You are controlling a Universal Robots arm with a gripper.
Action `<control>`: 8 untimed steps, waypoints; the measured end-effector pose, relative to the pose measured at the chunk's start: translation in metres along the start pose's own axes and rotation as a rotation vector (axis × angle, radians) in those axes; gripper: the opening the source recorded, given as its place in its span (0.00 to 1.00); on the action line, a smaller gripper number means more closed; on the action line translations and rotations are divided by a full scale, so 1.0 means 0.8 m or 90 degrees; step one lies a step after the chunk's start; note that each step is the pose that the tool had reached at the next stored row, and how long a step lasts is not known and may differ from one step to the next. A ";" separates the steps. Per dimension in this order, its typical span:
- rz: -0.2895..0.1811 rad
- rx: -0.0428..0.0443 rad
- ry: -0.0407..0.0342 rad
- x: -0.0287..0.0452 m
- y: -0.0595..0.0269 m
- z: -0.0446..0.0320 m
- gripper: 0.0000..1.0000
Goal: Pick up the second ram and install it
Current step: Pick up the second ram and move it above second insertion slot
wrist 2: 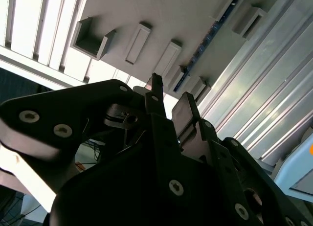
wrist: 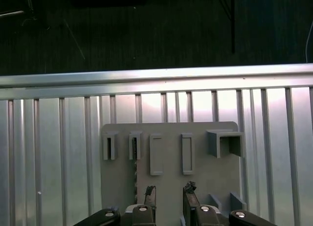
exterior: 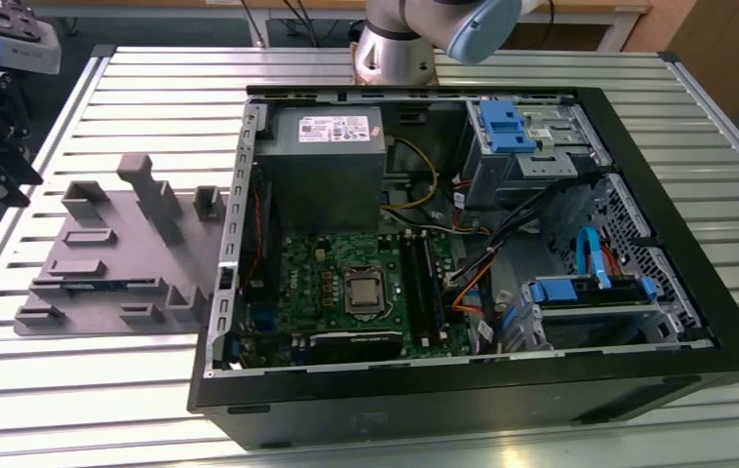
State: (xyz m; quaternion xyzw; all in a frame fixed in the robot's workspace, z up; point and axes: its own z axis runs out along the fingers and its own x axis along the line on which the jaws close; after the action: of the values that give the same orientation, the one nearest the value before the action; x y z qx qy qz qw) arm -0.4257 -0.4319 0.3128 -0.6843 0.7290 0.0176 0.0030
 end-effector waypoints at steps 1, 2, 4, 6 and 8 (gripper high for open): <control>0.000 0.0001 0.0000 0.0004 0.000 0.0005 0.35; 0.000 0.0000 -0.0001 0.0007 0.000 0.0009 0.35; 0.000 0.0000 0.0000 0.0014 0.000 0.0019 0.35; 0.000 -0.0001 0.0002 0.0019 0.000 0.0024 0.35; 0.000 -0.0001 0.0004 0.0020 0.000 0.0029 0.35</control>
State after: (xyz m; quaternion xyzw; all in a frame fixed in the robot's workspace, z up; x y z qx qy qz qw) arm -0.4257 -0.4334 0.3104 -0.6843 0.7290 0.0175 0.0027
